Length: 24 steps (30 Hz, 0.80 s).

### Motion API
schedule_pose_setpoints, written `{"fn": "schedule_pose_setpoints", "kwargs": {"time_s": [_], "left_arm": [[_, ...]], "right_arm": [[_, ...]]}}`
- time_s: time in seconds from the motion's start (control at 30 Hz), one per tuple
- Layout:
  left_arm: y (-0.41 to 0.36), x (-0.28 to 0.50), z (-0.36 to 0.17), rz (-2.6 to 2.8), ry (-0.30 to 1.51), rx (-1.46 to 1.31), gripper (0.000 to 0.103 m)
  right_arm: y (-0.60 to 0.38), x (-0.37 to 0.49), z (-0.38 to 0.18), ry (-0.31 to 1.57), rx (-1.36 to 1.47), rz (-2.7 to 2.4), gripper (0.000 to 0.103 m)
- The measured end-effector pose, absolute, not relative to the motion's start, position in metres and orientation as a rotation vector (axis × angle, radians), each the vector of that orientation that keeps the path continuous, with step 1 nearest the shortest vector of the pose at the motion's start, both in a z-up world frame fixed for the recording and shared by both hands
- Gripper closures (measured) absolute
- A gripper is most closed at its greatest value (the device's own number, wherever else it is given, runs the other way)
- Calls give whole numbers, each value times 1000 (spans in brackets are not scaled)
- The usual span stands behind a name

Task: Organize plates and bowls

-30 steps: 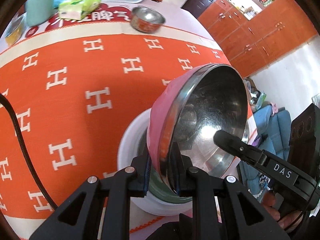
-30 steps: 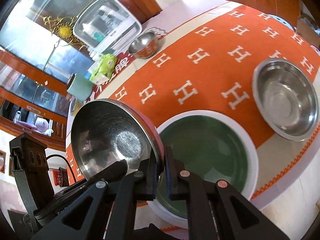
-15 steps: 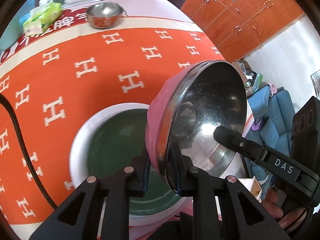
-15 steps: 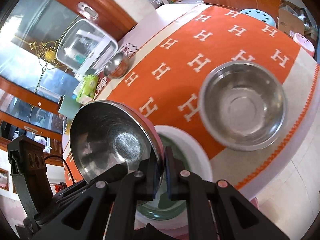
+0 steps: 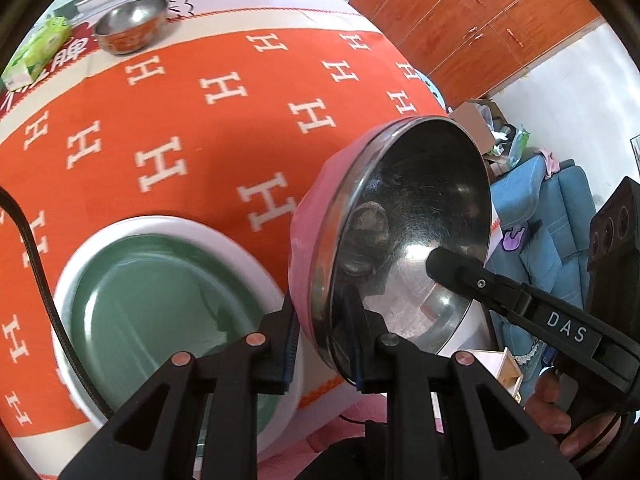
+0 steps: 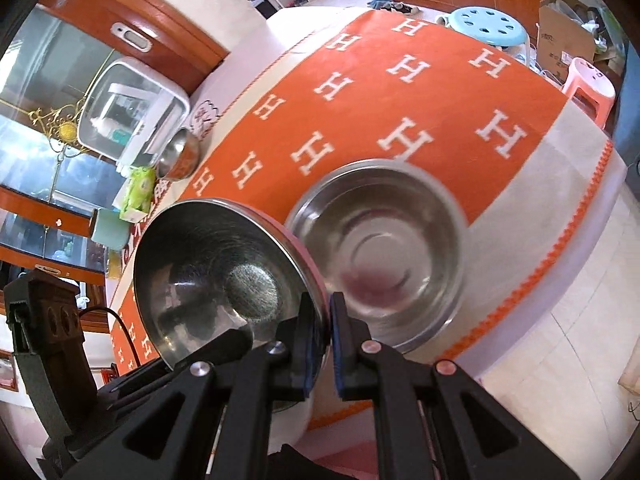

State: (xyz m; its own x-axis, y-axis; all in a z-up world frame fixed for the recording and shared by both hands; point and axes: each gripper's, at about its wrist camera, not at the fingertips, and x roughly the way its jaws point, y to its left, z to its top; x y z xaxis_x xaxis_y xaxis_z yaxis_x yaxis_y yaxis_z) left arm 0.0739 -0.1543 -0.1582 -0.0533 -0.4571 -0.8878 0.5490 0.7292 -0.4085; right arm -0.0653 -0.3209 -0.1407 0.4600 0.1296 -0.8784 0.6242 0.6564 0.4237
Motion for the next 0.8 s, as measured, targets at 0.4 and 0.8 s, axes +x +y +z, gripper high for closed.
{"fn": "schedule_pose_setpoints", "kwargs": {"time_s": [0.4, 0.8], "left_arm": [[-206, 58, -170, -742, 1449, 100, 82], [-216, 54, -183, -603, 1491, 69, 74]], "right_arm": [[-374, -59, -159, 1198, 789, -315, 94], [-396, -45, -182, 1337, 751, -256, 92]]}}
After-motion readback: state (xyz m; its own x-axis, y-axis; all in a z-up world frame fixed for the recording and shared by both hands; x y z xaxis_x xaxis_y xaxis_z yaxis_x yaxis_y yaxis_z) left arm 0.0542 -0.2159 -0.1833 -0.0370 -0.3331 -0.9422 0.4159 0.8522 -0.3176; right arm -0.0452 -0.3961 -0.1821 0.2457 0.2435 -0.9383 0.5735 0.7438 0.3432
